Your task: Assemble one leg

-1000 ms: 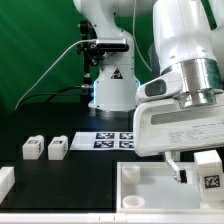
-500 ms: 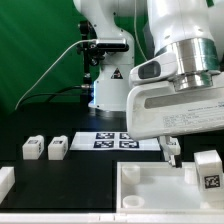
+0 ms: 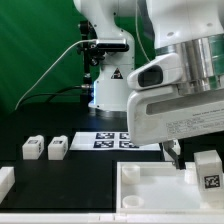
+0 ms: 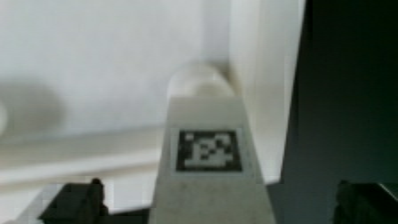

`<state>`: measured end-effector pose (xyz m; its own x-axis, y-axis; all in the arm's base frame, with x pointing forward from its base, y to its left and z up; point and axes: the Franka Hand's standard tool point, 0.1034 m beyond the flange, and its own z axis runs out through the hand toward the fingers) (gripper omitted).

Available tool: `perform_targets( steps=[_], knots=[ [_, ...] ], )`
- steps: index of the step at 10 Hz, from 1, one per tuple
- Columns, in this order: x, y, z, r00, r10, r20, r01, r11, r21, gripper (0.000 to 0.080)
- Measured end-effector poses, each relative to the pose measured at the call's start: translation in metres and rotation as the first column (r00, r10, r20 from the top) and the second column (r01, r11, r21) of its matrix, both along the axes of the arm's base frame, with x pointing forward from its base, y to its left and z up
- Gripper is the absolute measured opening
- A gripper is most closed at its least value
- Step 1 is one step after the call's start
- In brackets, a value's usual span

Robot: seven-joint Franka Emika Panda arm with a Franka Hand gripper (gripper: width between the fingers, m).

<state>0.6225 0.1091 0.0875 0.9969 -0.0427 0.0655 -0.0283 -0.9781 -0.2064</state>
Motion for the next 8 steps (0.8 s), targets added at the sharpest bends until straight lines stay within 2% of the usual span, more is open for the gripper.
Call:
perform_targets(
  steps=[1,2,5,7,8],
  knots=[
    [-0.0013,0.0001,-0.0029,0.995,0.014,-0.102,-0.013,1.000,0.013,0.0648],
    [0.0050,0.0010,-0.0046,0.994,0.001,-0.109,0.000,1.000,0.016,0.0648],
    [0.0061,0.0012,-0.0056,0.995,-0.014,-0.103,0.015,1.000,0.014,0.0648],
    [0.0059,0.0009,-0.0062,0.995,-0.014,-0.103,0.015,1.000,0.014,0.0400],
    [0.0058,0.0009,-0.0065,0.994,-0.014,-0.104,0.015,1.000,0.014,0.0400]
  ],
)
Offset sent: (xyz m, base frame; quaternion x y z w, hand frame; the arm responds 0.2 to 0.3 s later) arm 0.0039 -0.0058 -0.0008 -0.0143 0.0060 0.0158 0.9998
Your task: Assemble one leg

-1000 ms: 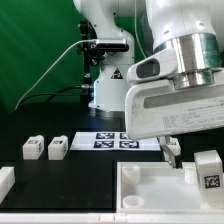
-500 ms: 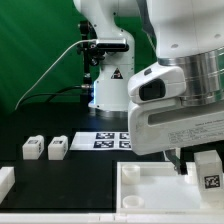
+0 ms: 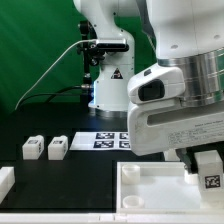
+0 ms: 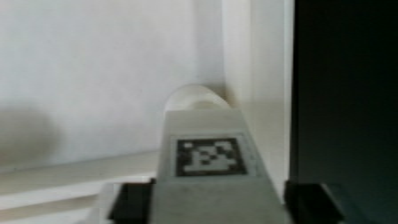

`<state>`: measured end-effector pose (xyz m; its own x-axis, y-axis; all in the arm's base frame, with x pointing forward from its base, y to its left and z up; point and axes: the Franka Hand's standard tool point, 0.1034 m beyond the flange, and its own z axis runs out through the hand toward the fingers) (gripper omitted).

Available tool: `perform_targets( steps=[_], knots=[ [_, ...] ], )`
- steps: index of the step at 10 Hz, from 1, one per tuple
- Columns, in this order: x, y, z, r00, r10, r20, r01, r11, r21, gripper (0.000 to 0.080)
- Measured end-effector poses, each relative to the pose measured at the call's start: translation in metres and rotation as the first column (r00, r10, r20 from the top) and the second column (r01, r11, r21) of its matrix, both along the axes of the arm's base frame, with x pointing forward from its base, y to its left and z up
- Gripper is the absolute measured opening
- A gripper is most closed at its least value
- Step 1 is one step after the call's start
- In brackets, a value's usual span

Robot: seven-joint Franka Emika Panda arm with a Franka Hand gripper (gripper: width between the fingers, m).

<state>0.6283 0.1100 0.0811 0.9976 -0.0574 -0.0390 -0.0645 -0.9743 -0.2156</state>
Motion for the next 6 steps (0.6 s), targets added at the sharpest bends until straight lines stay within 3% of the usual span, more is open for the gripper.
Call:
perform_targets(
  steps=[1,4,6],
  knots=[
    [0.0001,-0.0010,-0.0001,1.000,-0.001,0.000,0.001,1.000,-0.001,0.0294],
    [-0.0006,0.0002,-0.0003,0.988,-0.157,0.004,0.157,0.987,-0.015,0.0294],
    [-0.0038,0.0008,-0.0007,0.880,-0.474,-0.001,0.474,0.880,-0.017,0.0294]
  ],
)
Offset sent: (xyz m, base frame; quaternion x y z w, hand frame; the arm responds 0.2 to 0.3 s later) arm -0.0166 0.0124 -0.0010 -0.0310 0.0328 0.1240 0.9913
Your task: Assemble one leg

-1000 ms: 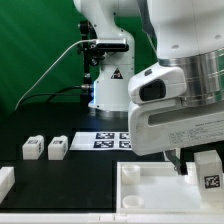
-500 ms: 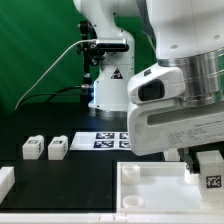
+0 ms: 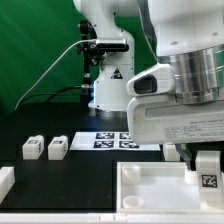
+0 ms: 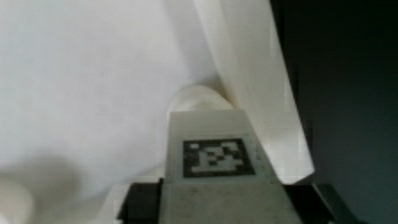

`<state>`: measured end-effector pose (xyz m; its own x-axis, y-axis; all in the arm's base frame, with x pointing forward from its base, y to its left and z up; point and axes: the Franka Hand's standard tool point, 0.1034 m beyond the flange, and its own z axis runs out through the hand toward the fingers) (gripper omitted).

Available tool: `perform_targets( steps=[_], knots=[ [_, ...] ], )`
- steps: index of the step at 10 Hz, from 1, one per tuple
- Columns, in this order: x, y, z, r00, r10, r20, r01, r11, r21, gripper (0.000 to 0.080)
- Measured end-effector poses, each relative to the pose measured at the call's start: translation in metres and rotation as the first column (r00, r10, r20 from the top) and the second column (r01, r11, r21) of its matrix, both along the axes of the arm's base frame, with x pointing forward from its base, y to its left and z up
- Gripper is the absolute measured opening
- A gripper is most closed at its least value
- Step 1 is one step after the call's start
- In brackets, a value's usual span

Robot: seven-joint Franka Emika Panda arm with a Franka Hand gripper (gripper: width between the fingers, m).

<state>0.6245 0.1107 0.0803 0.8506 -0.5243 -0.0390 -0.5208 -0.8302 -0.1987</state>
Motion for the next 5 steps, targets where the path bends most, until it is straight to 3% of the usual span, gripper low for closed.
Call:
perform_targets(
  steps=[1,3,5],
  knots=[
    [0.0001,0.0001,-0.0002,0.987,-0.159,-0.011,0.159,0.987,0.007,0.0294],
    [0.0019,-0.0030,-0.0006,0.877,-0.473,-0.085,0.479,0.875,0.073,0.0294],
    [0.0023,0.0040,-0.0009,0.735,-0.651,-0.191,0.669,0.742,0.046,0.0294]
  ],
)
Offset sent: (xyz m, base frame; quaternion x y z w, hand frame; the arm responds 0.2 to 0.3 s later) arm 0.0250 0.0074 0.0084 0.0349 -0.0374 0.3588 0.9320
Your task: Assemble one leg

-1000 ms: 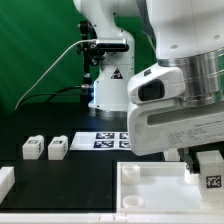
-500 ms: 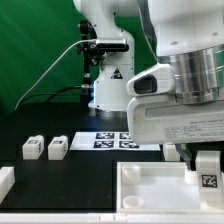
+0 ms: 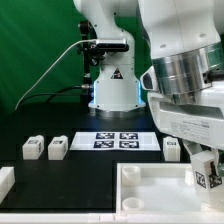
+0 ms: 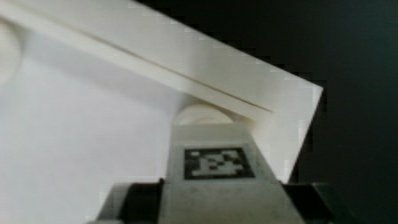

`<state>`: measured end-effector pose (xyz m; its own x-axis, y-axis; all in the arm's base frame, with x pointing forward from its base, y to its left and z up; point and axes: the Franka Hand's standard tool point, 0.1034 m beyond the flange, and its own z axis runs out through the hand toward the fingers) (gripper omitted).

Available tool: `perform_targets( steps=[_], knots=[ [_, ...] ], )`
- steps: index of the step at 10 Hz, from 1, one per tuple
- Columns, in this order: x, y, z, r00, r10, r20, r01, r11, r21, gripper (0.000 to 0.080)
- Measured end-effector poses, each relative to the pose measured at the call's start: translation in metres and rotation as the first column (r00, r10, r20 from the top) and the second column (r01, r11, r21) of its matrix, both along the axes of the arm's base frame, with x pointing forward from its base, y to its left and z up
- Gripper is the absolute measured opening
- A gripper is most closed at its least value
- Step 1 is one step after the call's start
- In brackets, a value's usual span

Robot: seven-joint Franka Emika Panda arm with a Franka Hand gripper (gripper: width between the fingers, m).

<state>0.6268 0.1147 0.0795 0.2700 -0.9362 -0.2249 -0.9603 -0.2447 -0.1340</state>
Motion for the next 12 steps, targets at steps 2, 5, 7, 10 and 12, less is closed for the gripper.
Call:
perform_targets(
  steps=[2,5,7,10,12],
  knots=[
    [0.000,0.001,0.000,0.998,-0.060,-0.023,0.061,0.998,0.006,0.0294],
    [-0.001,0.002,-0.002,1.000,0.010,-0.004,-0.010,1.000,0.000,0.0357],
    [-0.012,-0.002,-0.010,0.967,0.247,0.063,-0.245,0.969,-0.042,0.0619],
    [-0.015,-0.010,-0.003,0.708,0.692,0.139,-0.674,0.722,-0.157,0.0648],
    [-0.015,-0.012,-0.004,0.521,0.841,0.149,-0.814,0.541,-0.211,0.0649]
  ],
)
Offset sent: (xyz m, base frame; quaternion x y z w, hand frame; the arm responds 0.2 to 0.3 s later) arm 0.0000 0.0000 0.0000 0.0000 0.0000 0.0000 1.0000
